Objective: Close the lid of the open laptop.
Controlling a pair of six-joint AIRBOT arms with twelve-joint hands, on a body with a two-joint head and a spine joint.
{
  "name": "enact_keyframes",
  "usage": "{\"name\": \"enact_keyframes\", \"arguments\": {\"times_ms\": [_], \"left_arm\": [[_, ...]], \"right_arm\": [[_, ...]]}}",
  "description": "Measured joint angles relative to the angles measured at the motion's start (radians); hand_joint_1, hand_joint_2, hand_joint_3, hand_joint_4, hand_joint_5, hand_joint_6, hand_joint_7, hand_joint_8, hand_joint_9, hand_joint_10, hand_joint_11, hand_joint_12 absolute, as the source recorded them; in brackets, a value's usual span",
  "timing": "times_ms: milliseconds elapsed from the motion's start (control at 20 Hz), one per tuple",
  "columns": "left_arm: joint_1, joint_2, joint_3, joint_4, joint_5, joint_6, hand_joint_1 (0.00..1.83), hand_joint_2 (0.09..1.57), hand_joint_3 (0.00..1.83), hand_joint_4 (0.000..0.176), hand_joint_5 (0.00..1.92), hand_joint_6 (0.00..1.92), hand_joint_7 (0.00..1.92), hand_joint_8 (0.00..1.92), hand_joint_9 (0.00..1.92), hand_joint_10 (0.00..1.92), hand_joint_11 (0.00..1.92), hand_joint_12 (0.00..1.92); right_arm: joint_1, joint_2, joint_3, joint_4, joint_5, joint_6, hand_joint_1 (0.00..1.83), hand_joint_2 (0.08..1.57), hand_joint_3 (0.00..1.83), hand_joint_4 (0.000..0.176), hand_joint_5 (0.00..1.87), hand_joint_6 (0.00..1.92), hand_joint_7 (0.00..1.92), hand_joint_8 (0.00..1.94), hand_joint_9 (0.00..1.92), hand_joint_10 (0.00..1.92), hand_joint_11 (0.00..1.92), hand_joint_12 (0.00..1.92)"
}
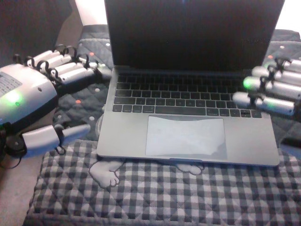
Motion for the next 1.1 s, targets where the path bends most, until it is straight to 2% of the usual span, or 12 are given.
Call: {"name": "enact_keyframes", "arguments": {"times_ms": [50, 100, 150, 300, 400, 450, 550, 600, 650, 850, 1000, 1100], "left_arm": [[0.000, 0.000, 0.000, 0.000, -0.006, 0.000, 0.52, 1.45, 0.01, 0.006, 0.24, 0.17, 0.23, 0.02, 0.02, 0.49, 0.00, 1.07], [0.000, 0.002, -0.001, 0.000, -0.013, 0.000, 0.51, 1.45, 0.00, 0.012, 0.24, 0.15, 0.23, 0.01, 0.02, 0.48, 0.00, 1.10], [0.000, 0.005, -0.005, 0.000, -0.018, 0.000, 0.54, 1.45, 0.00, 0.000, 0.25, 0.14, 0.26, 0.02, 0.04, 0.50, 0.00, 1.16], [0.002, 0.008, -0.019, 0.009, -0.036, 0.000, 0.35, 1.49, 0.01, 0.024, 0.22, 0.10, 0.26, 0.01, 0.04, 0.50, 0.00, 1.23], [0.027, -0.004, -0.027, 0.005, -0.035, 0.000, 0.45, 1.46, 0.00, 0.058, 0.21, 0.05, 0.26, 0.01, 0.07, 0.59, 0.00, 1.44], [0.043, -0.018, -0.028, 0.004, -0.023, 0.000, 0.44, 1.47, 0.00, 0.067, 0.19, 0.03, 0.24, 0.00, 0.06, 0.61, 0.00, 1.39], [0.072, -0.042, -0.030, -0.001, 0.004, -0.001, 0.42, 1.48, 0.00, 0.038, 0.19, 0.03, 0.24, 0.01, 0.05, 0.60, 0.00, 1.24], [0.081, -0.053, -0.030, -0.013, 0.016, -0.003, 0.39, 1.48, 0.00, 0.052, 0.19, 0.03, 0.23, 0.01, 0.02, 0.60, 0.00, 1.25], [0.081, -0.068, -0.027, -0.019, 0.029, -0.016, 0.39, 1.46, 0.00, 0.040, 0.19, 0.02, 0.23, 0.01, 0.00, 0.57, 0.00, 1.17], [0.092, -0.117, -0.007, -0.018, 0.075, -0.038, 0.50, 1.42, 0.00, 0.000, 0.23, 0.03, 0.28, 0.01, 0.07, 0.49, 0.00, 1.02], [0.093, -0.140, 0.003, -0.011, 0.119, -0.050, 0.38, 1.44, 0.00, 0.007, 0.23, 0.00, 0.26, 0.00, 0.16, 0.19, 0.00, 0.83], [0.093, -0.154, 0.013, -0.014, 0.126, -0.061, 0.35, 1.44, 0.00, 0.009, 0.23, 0.00, 0.25, 0.00, 0.17, 0.15, 0.00, 0.96]], "right_arm": [[0.000, 0.002, 0.000, 0.004, 0.013, 0.000, 0.39, 1.37, 0.03, 0.049, 0.00, 0.00, 0.00, 0.00, 0.00, 0.00, 0.00, 0.00], [0.000, 0.008, 0.000, 0.011, 0.031, 0.000, 0.37, 1.39, 0.00, 0.032, 0.02, 0.01, 0.00, 0.02, 0.02, 0.01, 0.00, 0.32], [0.000, 0.010, 0.000, 0.022, 0.045, 0.000, 0.37, 1.40, 0.00, 0.007, 0.00, 0.00, 0.00, 0.00, 0.00, 0.00, 0.00, 0.34], [0.000, 0.012, -0.001, 0.028, 0.071, 0.000, 0.36, 1.39, 0.00, 0.005, 0.00, 0.00, 0.00, 0.00, 0.00, 0.00, 0.00, 0.01], [0.000, 0.012, -0.001, 0.037, 0.077, 0.000, 0.41, 1.39, 0.00, 0.000, 0.00, 0.00, 0.00, 0.00, 0.00, 0.00, 0.00, 0.00], [0.000, 0.012, -0.001, 0.040, 0.078, 0.000, 0.43, 1.39, 0.00, 0.008, 0.00, 0.00, 0.00, 0.00, 0.00, 0.00, 0.00, 0.00], [0.000, 0.011, -0.001, 0.040, 0.081, 0.000, 0.41, 1.39, 0.00, 0.018, 0.00, 0.00, 0.00, 0.00, 0.00, 0.00, 0.00, 0.00], [0.000, 0.011, -0.001, 0.041, 0.081, 0.000, 0.39, 1.38, 0.00, 0.029, 0.00, 0.00, 0.00, 0.00, 0.00, 0.00, 0.00, 0.00], [0.000, 0.011, 0.000, 0.041, 0.083, 0.000, 0.32, 1.37, 0.00, 0.091, 0.00, 0.00, 0.00, 0.00, 0.00, 0.00, 0.00, 0.00], [0.000, 0.006, 0.006, 0.042, 0.082, 0.001, 0.26, 1.37, 0.00, 0.116, 0.00, 0.00, 0.00, 0.00, 0.00, 0.00, 0.00, 0.00], [0.000, -0.007, 0.006, 0.041, 0.083, 0.001, 0.21, 1.34, 0.00, 0.090, 0.00, 0.00, 0.00, 0.00, 0.00, 0.00, 0.00, 0.00], [0.000, -0.015, 0.010, 0.039, 0.085, 0.008, 0.21, 1.32, 0.00, 0.105, 0.00, 0.00, 0.00, 0.00, 0.00, 0.00, 0.00, 0.00]]}}
